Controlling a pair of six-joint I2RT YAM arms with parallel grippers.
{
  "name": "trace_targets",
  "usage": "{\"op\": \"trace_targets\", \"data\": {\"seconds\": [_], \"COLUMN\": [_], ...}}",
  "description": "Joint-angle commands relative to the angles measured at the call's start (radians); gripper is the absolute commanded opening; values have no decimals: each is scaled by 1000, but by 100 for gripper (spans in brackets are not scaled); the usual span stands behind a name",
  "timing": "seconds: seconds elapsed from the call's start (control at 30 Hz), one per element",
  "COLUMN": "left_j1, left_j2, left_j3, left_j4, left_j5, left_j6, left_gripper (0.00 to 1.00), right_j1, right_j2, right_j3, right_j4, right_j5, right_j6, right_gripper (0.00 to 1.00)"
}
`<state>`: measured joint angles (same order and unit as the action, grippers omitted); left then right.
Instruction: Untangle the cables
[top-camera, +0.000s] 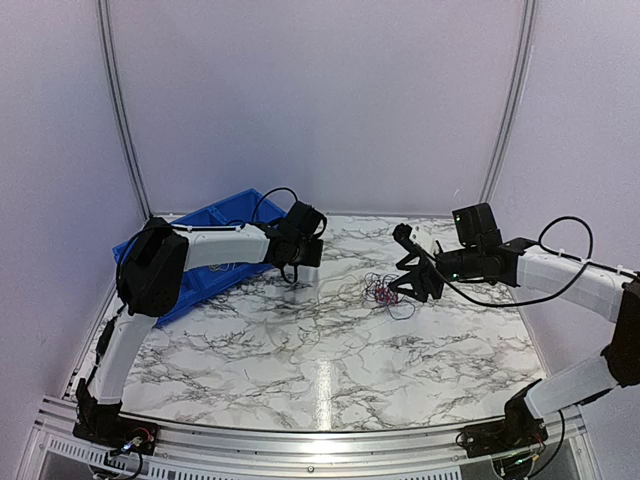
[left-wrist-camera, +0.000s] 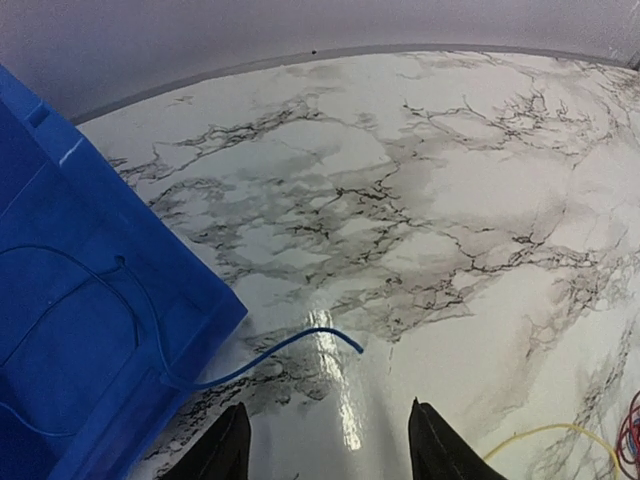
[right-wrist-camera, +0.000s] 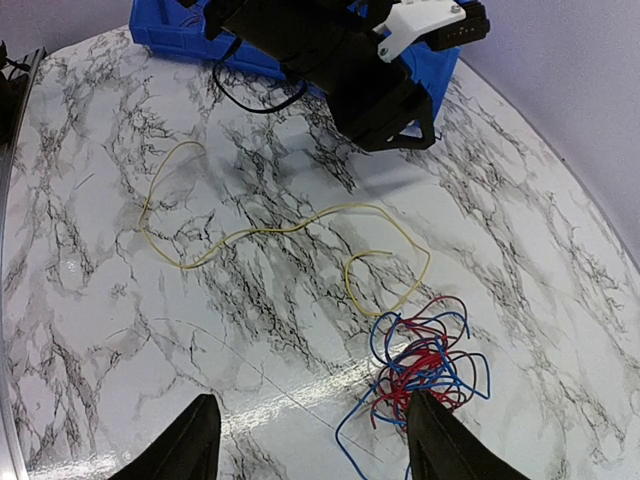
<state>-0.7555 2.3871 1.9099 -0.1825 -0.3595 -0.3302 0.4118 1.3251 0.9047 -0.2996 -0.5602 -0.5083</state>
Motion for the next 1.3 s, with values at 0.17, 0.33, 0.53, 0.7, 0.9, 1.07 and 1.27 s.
{"op": "trace_targets", "data": {"seconds": [0.17, 0.33, 0.53, 0.7, 0.9, 1.07, 1.27], "left_j1": [0, 1, 0, 0, 40, 112, 226], "left_j2": [136, 178, 109, -107, -269, -321, -254], "left_j3": [169, 221, 182, 48, -47, -89, -16], "left_j4": [28, 30, 40, 86, 86, 78, 10], "left_j5": [-102, -150, -104, -56, -29, -41, -59], "left_j6": [-32, -52, -33, 29, 82, 95, 117], "left_gripper": [45, 25, 0, 0, 0, 0, 0], "right_j1": [-1, -1, -1, -1, -1, -1, -1], "right_j2": [26, 23, 28, 28, 42, 41, 50], "right_j3": [9, 8, 8, 7, 8, 8, 8], "right_j4": [4, 5, 4, 6, 2, 2, 4], "right_j5": [14, 17, 22, 27, 28, 31, 35], "right_j6": [-12, -13, -16, -17, -24, -21, -21], "right_gripper": [63, 63, 62, 62, 62, 62, 62]}}
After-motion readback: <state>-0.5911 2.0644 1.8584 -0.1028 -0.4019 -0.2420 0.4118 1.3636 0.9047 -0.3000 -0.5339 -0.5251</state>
